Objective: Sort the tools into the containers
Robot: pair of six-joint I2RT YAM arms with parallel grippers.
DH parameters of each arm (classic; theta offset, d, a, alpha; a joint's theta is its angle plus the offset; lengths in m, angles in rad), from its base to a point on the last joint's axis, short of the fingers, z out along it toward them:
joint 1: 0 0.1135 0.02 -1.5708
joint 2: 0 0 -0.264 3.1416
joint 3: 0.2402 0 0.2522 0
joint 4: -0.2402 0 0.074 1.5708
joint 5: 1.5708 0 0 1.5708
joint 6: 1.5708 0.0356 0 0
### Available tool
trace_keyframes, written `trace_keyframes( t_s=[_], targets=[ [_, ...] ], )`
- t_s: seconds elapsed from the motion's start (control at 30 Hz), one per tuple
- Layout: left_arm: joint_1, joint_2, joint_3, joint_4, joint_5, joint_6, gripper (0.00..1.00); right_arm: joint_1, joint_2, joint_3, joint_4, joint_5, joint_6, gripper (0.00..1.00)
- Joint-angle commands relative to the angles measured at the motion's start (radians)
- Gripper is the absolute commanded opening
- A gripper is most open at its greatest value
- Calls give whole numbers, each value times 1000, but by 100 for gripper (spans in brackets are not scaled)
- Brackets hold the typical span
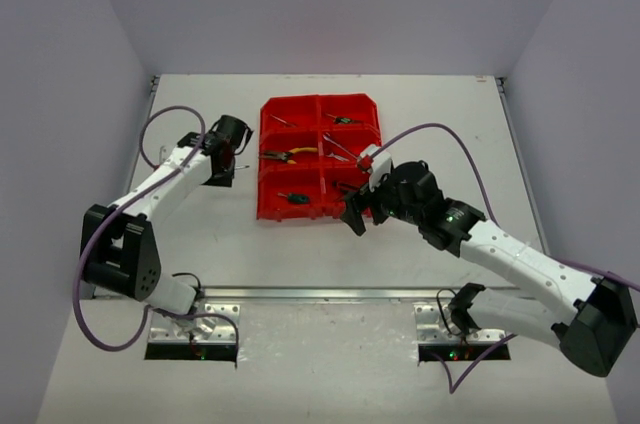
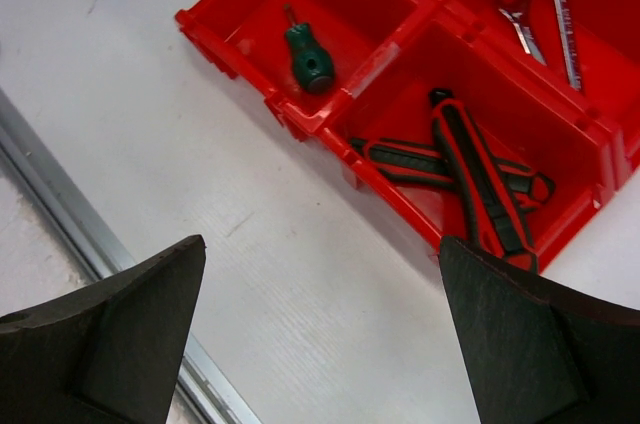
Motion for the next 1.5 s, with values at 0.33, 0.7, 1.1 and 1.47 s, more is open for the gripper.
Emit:
trace_keyframes(
  t_s=[0.33, 0.7, 1.1, 1.47],
  targets=[
    [-245, 138, 45, 279, 155, 101, 0, -2, -167, 11, -52, 175, 99, 99],
    [-308, 78, -77, 419, 210, 155, 45, -3, -196, 27, -106, 198, 106, 99],
    [-333, -52, -7, 430, 123, 624, 100, -3, -184, 187, -381, 436, 157, 99],
    [-320, -446, 108, 167, -139, 1244, 100, -2, -313, 330, -756, 770, 215, 99]
  ],
)
